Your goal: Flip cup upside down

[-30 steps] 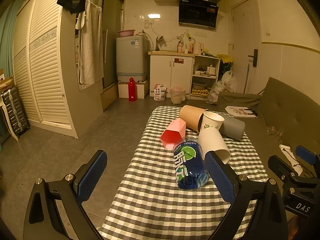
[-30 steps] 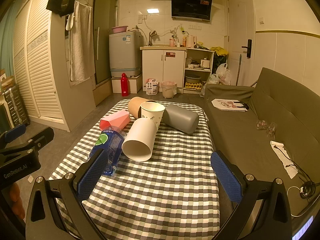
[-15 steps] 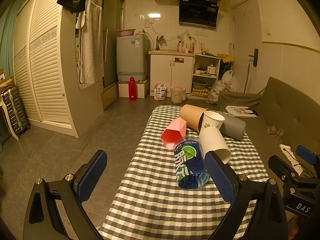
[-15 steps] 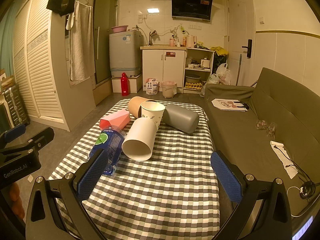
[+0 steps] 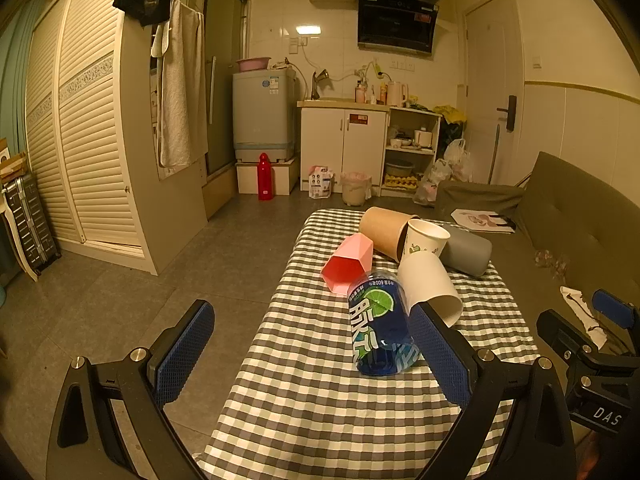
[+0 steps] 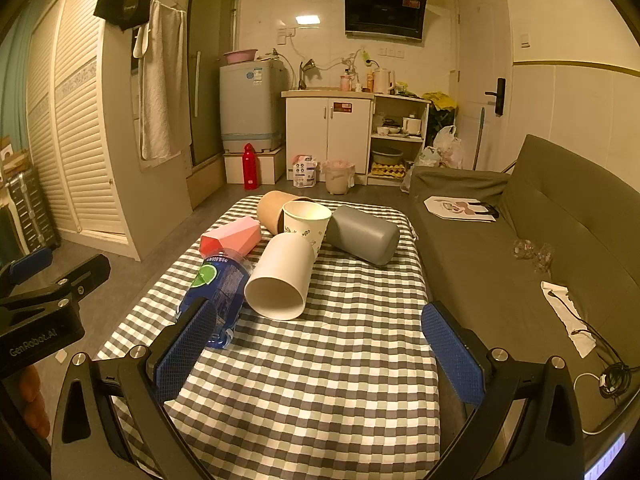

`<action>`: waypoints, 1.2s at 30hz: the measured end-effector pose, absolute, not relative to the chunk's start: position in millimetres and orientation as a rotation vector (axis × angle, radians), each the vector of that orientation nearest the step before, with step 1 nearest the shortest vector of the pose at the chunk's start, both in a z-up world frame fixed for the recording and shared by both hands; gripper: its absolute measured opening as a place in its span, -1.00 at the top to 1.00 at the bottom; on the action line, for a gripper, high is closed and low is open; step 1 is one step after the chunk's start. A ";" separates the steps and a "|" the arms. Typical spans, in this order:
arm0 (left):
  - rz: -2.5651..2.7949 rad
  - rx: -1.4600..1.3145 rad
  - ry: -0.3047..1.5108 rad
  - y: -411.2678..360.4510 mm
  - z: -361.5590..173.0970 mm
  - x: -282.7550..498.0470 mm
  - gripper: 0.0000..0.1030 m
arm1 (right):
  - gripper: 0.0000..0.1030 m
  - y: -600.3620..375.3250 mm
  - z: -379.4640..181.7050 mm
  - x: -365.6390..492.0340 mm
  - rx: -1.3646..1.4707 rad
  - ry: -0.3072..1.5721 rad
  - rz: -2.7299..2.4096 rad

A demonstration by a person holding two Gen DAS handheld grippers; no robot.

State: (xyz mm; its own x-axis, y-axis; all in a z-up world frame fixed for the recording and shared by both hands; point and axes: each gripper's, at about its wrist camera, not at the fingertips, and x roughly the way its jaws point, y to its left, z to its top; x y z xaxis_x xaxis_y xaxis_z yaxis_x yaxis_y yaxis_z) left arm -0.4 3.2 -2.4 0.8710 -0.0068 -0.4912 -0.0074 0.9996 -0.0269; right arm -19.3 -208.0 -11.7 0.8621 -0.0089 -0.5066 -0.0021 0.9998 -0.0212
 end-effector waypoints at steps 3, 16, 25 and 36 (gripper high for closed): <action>0.001 -0.027 0.514 2.8 -2.4 -0.3 -0.96 | -0.99 -207.6 -12.2 -19.2 -0.021 0.533 -0.005; 0.001 -0.027 0.515 2.4 -3.3 0.3 -0.96 | -0.99 -207.0 -12.1 -18.0 -0.022 0.536 -0.002; 0.001 -0.027 0.516 2.3 -3.3 0.3 -0.96 | -0.99 -207.0 -12.1 -18.2 -0.023 0.535 -0.003; 0.001 -0.025 0.529 2.8 -12.8 2.1 -0.96 | -0.99 -205.7 -15.1 -16.3 -0.030 0.543 -0.001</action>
